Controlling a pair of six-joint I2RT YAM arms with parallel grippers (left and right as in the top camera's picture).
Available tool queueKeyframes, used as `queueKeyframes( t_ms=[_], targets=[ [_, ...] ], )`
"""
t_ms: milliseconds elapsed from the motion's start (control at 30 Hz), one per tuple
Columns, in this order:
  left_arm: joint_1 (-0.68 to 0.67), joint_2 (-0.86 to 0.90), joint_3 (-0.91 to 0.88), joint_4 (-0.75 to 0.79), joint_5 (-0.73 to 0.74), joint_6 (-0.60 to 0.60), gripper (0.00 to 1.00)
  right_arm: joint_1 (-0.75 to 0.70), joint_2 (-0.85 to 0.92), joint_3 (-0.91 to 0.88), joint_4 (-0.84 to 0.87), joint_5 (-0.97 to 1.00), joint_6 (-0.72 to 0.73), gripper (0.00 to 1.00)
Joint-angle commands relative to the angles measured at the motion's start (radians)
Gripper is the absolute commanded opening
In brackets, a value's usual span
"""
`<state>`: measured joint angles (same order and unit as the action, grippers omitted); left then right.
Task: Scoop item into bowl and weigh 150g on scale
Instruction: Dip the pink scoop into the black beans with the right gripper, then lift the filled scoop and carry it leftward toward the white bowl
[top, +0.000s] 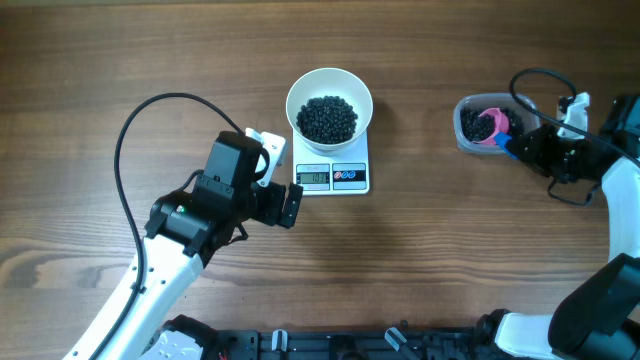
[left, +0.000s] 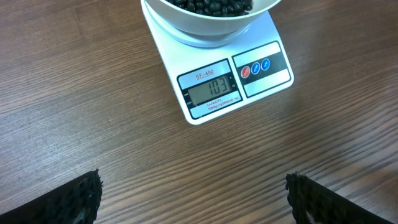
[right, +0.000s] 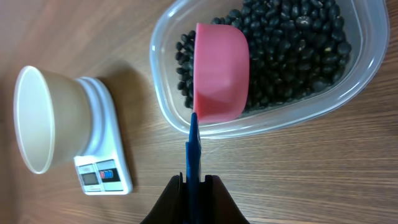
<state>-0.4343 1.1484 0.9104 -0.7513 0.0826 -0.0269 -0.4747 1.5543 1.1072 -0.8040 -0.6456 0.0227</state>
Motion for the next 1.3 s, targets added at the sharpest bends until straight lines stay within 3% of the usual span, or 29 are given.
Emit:
queueKeyframes(
  t_ms=[0,633,1267],
  targets=[
    [0.005,0.004,-0.008,0.003,-0.006,0.013,1.0,-0.031,0.017,-0.003,0.007,-0.109,0.028,0.04],
    [0.005,0.004,-0.008,0.003,-0.006,0.013,1.0,-0.168,0.017,-0.003,0.006,-0.319,0.067,0.04],
    [0.005,0.004,-0.008,0.003,-0.006,0.013,1.0,-0.173,0.017,-0.003,0.006,-0.66,0.138,0.04]
  ],
)
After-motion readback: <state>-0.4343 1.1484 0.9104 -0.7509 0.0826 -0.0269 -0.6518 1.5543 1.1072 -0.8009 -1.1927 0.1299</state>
